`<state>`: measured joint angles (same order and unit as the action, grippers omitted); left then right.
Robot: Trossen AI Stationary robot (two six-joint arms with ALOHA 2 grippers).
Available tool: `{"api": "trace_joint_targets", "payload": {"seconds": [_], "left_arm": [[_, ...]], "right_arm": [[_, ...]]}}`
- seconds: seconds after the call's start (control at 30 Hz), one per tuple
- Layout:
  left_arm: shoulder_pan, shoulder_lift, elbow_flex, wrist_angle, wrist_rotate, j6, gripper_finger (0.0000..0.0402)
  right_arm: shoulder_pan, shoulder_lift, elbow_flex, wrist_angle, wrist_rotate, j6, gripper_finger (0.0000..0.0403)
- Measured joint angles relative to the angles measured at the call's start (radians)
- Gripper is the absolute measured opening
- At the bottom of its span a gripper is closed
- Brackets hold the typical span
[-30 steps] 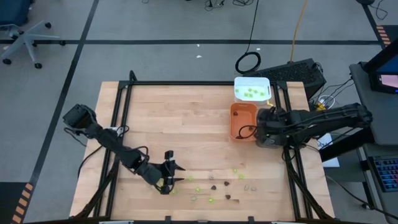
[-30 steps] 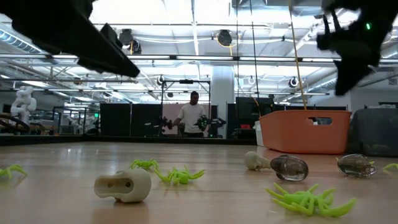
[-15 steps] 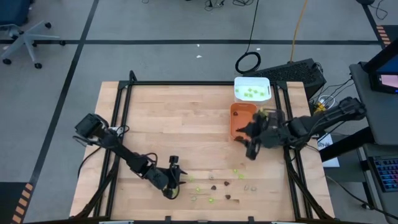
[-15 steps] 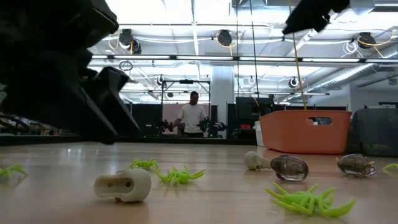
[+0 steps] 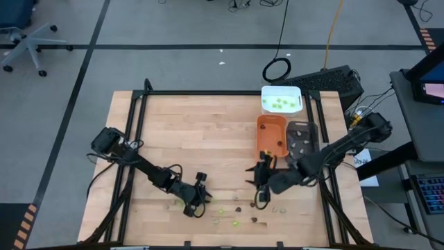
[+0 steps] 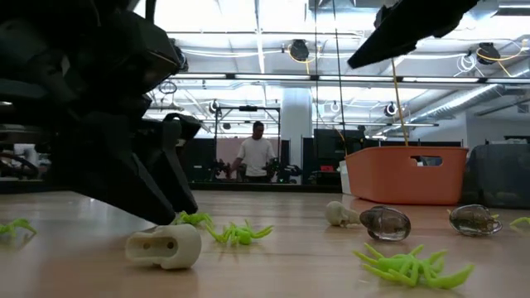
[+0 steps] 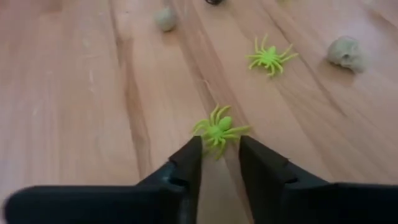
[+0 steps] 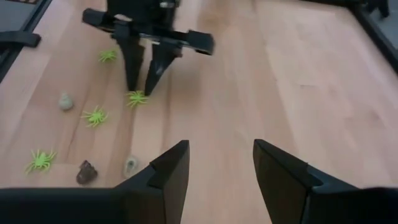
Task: Sort Halloween decoration
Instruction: Put the green spider toy into the white bin
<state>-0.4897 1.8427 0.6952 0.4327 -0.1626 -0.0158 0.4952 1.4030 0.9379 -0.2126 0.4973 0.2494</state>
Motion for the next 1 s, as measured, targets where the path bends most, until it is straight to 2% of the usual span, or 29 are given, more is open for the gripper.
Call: {"api": "trace_joint_targets", "payload": {"seconds": [0.17, 0.23, 0.5, 0.67, 0.83, 1.0], "left_arm": [[0.041, -0.001, 0.002, -0.013, 0.078, 0.005, 0.0024], [0.049, -0.001, 0.002, -0.010, 0.083, 0.005, 0.0007], [0.054, -0.003, -0.003, 0.063, 0.053, 0.011, 0.0000], [0.076, -0.014, -0.002, 0.137, 0.051, -0.082, 0.0000], [0.111, -0.017, -0.002, 0.185, 0.130, -0.192, 0.0000], [0.127, -0.017, -0.002, 0.195, 0.198, -0.268, 0.0000]], "right_arm": [[0.019, 0.096, 0.000, 0.127, 0.000, 0.000, 0.0164], [0.026, 0.128, 0.000, 0.184, 0.000, 0.000, 0.0164], [0.056, 0.272, 0.000, 0.420, -0.002, -0.038, 0.0164], [0.082, 0.387, 0.000, 0.571, -0.002, -0.220, 0.0164], [0.084, 0.495, -0.001, 0.714, 0.007, -0.451, 0.0159], [0.083, 0.554, -0.001, 0.786, 0.085, -0.558, 0.0146]]}}
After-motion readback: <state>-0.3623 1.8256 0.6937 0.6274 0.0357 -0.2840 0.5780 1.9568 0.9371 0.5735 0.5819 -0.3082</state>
